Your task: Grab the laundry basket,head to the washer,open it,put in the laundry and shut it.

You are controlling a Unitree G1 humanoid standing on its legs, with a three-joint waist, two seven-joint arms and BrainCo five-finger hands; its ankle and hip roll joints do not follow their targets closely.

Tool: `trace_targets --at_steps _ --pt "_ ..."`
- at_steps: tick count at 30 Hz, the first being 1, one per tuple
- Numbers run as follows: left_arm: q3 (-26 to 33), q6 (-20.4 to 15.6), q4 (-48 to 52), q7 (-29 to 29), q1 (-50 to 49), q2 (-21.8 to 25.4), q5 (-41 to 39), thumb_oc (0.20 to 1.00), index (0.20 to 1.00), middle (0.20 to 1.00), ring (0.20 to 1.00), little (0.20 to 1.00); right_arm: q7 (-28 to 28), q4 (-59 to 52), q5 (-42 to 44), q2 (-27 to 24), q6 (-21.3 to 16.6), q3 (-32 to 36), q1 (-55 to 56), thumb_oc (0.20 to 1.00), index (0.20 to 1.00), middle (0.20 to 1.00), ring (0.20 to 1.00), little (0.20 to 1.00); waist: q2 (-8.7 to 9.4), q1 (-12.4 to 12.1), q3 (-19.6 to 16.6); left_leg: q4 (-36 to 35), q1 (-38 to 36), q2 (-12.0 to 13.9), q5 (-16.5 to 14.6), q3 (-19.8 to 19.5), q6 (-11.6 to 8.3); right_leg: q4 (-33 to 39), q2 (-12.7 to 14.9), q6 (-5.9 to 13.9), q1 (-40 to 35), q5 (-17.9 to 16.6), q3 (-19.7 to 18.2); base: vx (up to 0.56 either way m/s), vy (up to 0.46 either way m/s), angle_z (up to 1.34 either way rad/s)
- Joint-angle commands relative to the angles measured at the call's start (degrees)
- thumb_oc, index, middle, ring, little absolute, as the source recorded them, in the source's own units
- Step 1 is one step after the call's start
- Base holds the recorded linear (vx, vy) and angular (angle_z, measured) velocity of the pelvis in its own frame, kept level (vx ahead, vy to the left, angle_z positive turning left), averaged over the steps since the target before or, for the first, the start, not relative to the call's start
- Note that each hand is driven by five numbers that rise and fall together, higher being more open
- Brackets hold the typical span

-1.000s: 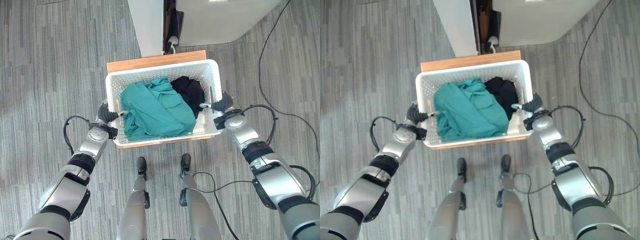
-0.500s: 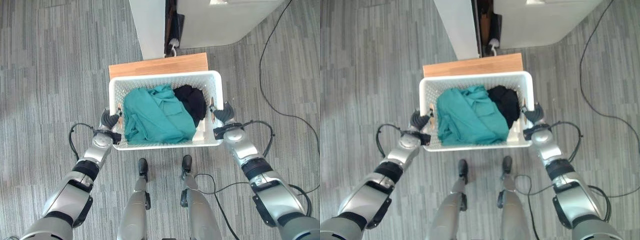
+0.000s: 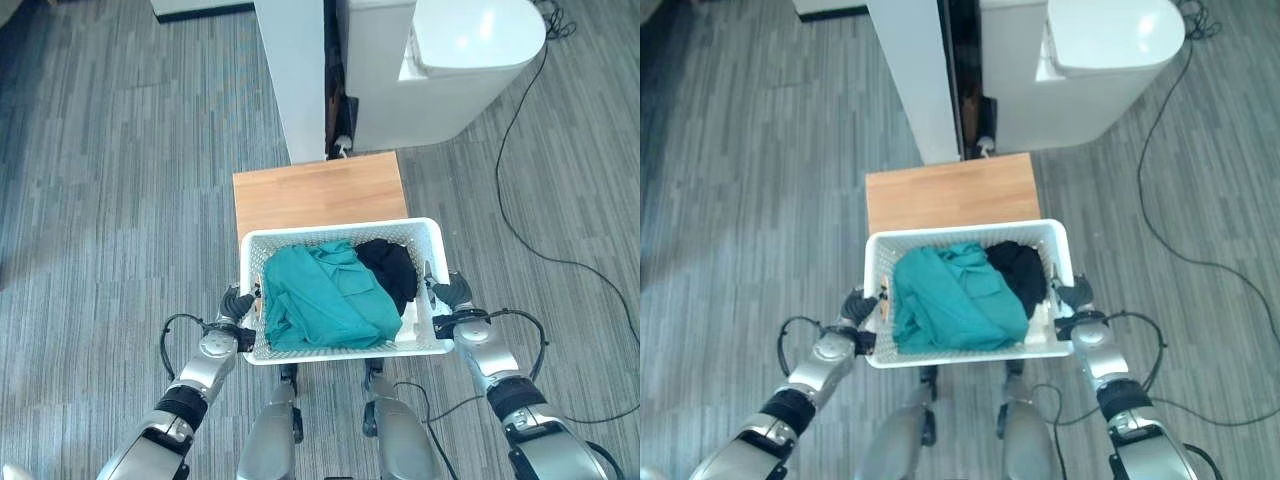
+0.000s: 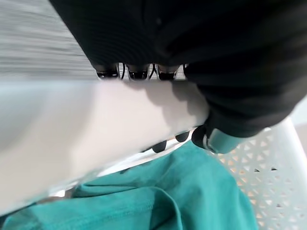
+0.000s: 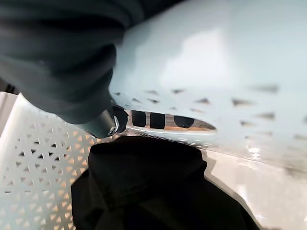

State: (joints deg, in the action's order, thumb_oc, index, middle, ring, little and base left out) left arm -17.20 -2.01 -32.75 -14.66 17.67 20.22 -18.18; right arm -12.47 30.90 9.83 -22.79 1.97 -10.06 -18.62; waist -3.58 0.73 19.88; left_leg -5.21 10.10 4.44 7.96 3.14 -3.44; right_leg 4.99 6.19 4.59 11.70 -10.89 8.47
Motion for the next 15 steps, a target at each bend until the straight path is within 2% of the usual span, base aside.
trace_targets --at_steps 1,2,3,4,7,12,15 --pt "0.69 -4.97 2.11 4.49 3.52 1.85 -7.33 0.200 0.200 0.200 0.200 0.200 3.79 -1.18 3.46 -0.11 -4.01 3.07 0.96 0.200 0.200 0.200 0.200 0.200 0.82 -1.06 -6.30 1.49 -0.85 -0.38 -3.45 -3.05 -0.07 -5.93 6.23 5.66 -1.37 8.38 -1.71 0.00 0.000 0.00" --pt "1.36 -5.06 3.55 4.38 2.70 1.88 -7.94 0.200 0.200 0.200 0.200 0.200 4.17 -2.06 3.40 0.02 -3.96 3.44 1.95 0.200 0.200 0.200 0.200 0.200 0.61 -1.07 -6.56 1.52 -1.17 -0.37 -3.53 -3.09 -0.03 -6.75 6.11 5.53 -1.45 8.87 -1.74 -0.01 -0.041 0.03" --pt "3.05 -5.62 5.84 3.95 1.07 0.68 -12.42 0.200 0.200 0.200 0.200 0.200 4.43 -3.96 3.84 0.21 -4.02 4.12 3.98 0.200 0.200 0.200 0.200 0.200 0.47 -1.13 -6.82 1.55 -1.67 -0.20 -3.56 -3.34 -0.03 -7.52 5.90 5.27 -1.74 9.45 -1.54 -0.01 -0.038 0.02" --pt "3.05 -5.60 5.90 3.94 1.01 0.68 -12.43 0.200 0.200 0.200 0.200 0.200 4.43 -4.02 3.83 0.21 -3.99 4.12 4.05 0.200 0.200 0.200 0.200 0.200 0.46 -1.11 -6.84 1.54 -1.70 -0.19 -3.56 -3.36 -0.03 -7.53 5.89 5.26 -1.77 9.46 -1.51 -0.02 -0.055 0.02" --pt "4.13 -5.28 9.01 5.04 -2.51 -1.33 -20.20 0.200 0.200 0.200 0.200 0.200 5.00 -6.52 4.68 0.70 -3.81 5.12 7.37 0.200 0.200 0.200 0.200 0.200 0.32 -0.85 -7.79 1.37 -2.14 0.12 -3.30 -3.74 -0.14 -7.05 5.14 4.91 -2.71 9.80 -0.96 0.00 -0.066 0.06" --pt "4.14 -3.83 8.09 6.61 -5.73 -3.71 -31.44 0.200 0.200 0.200 0.200 0.200 5.73 -5.37 7.59 1.42 -3.39 4.91 9.19 0.200 0.200 0.200 0.200 0.200 0.24 -0.60 -9.86 1.07 -3.30 1.18 -2.93 -3.99 -0.59 -6.89 3.89 4.34 -4.41 10.78 -0.51 0.02 -0.063 0.04" --pt "3.95 -2.83 9.43 7.25 -6.68 -2.51 -27.55 0.200 0.200 0.200 0.200 0.200 6.59 -5.46 7.58 0.99 -3.01 4.79 10.42 0.200 0.200 0.200 0.200 0.200 0.05 -0.61 -10.24 1.13 -3.51 1.65 -2.71 -4.32 -0.79 -7.97 3.32 3.84 -4.51 11.73 -0.41 0.00 -0.063 0.02"
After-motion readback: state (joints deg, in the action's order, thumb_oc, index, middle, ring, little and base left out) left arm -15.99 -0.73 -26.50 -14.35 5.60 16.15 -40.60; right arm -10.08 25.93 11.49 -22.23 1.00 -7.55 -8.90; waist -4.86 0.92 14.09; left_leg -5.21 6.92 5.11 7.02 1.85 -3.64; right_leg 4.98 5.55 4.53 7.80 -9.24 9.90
